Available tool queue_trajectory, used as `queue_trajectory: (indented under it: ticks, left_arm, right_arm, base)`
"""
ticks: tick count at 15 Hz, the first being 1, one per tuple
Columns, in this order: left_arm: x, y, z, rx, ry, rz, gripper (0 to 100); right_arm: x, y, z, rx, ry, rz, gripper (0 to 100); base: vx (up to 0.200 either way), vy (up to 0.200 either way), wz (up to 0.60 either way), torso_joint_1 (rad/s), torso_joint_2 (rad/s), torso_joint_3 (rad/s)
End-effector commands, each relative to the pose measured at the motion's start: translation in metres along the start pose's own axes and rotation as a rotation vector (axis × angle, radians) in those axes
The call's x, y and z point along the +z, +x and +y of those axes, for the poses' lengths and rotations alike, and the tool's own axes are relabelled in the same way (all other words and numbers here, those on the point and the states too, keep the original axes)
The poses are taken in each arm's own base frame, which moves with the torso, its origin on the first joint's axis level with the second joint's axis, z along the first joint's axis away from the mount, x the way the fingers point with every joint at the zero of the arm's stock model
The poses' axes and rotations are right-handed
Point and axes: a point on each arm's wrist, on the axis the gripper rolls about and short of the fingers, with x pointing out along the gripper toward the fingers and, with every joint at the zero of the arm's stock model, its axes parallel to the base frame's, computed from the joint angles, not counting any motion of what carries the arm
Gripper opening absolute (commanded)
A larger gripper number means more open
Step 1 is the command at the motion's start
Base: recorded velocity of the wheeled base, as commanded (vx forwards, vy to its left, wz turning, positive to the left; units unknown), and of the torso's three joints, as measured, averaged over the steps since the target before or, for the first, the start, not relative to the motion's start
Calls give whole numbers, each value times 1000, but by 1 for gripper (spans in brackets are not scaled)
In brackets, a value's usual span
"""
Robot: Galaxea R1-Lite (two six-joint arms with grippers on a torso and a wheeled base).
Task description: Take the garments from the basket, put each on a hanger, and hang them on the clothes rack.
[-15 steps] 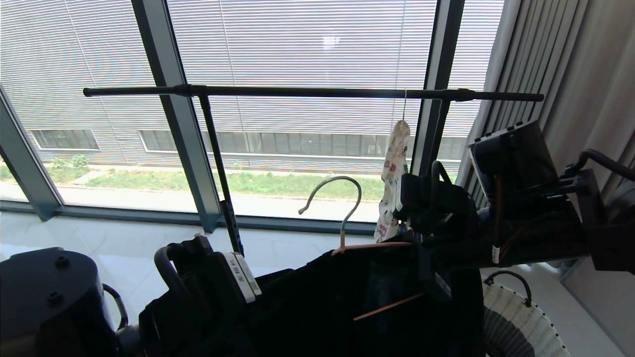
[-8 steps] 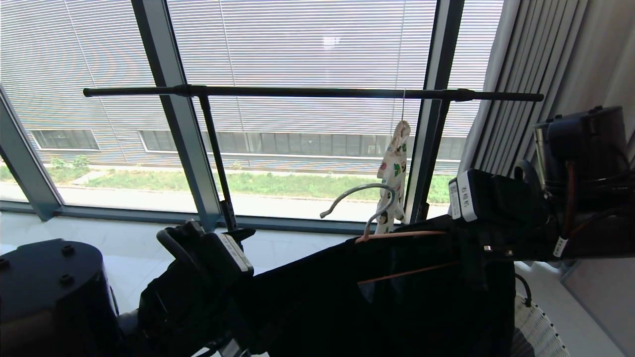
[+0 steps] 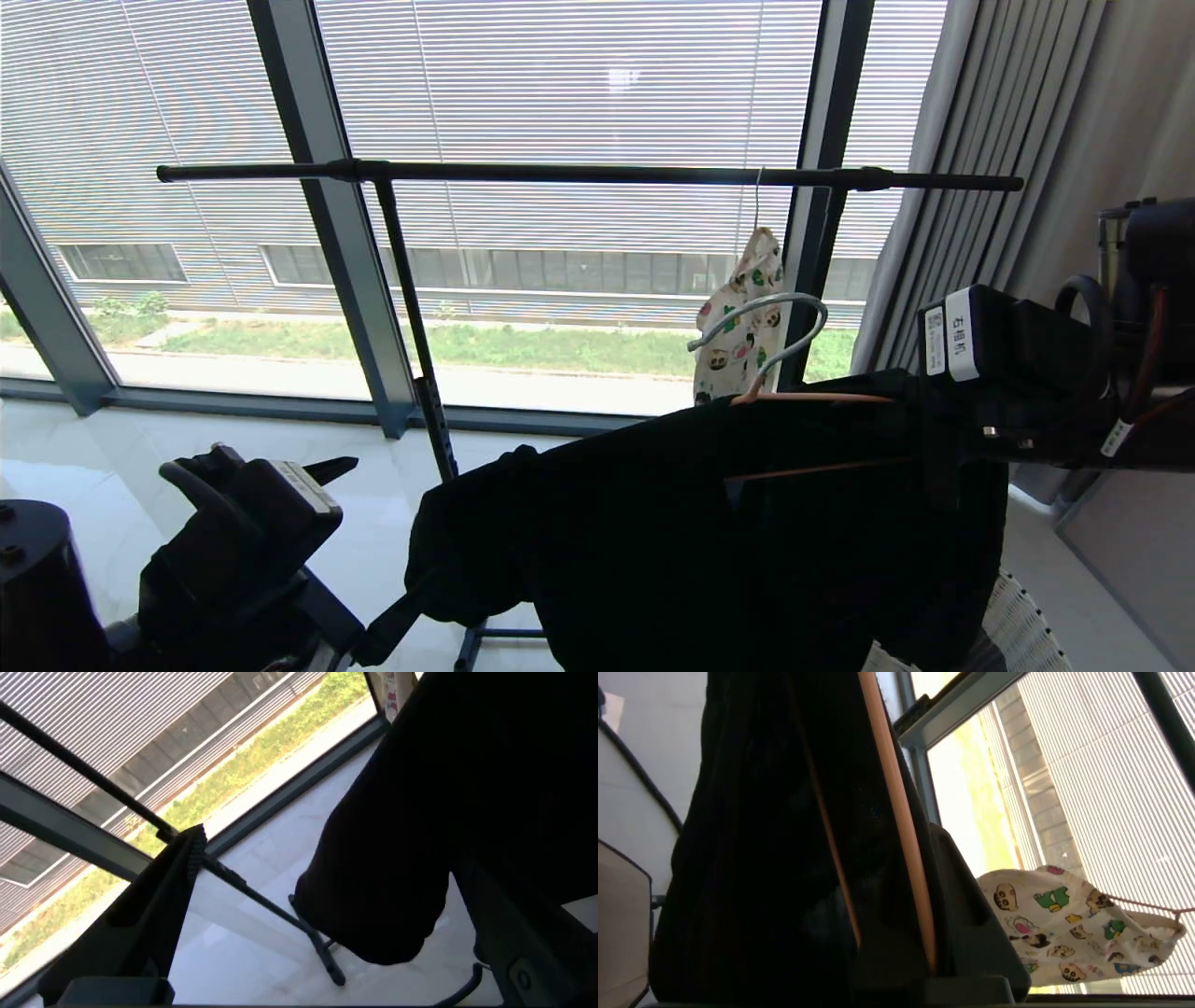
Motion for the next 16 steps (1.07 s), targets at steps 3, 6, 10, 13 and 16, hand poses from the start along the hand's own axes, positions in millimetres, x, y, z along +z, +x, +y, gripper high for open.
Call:
queue_trajectory:
  ticks: [3, 6, 10, 13, 16]
  left_arm:
    - [-9, 4, 2, -2, -146, 44, 100]
    - [-20, 4, -6, -110, -151, 64, 0]
    - [-22, 6, -7, -131, -154, 72, 0]
    - [-25, 7, 0, -84, -173, 91, 0]
    - [-39, 5, 23, 74, -229, 158, 0]
  right_arm:
    - [3, -5, 1, -10, -6, -8, 0]
    - [8, -9, 2, -17, -18, -23, 0]
    - [10, -13, 3, -24, -24, -28, 0]
    - [9, -18, 8, -26, -23, -23, 0]
    - [3, -24, 14, -27, -5, 0, 0]
  base:
    - [0, 0, 0, 0, 0, 0]
    - [0, 0, 0, 0, 0, 0]
    - [0, 0, 0, 0, 0, 0]
    - [0, 0, 0, 0, 0, 0]
    - [0, 0, 0, 0, 0, 0]
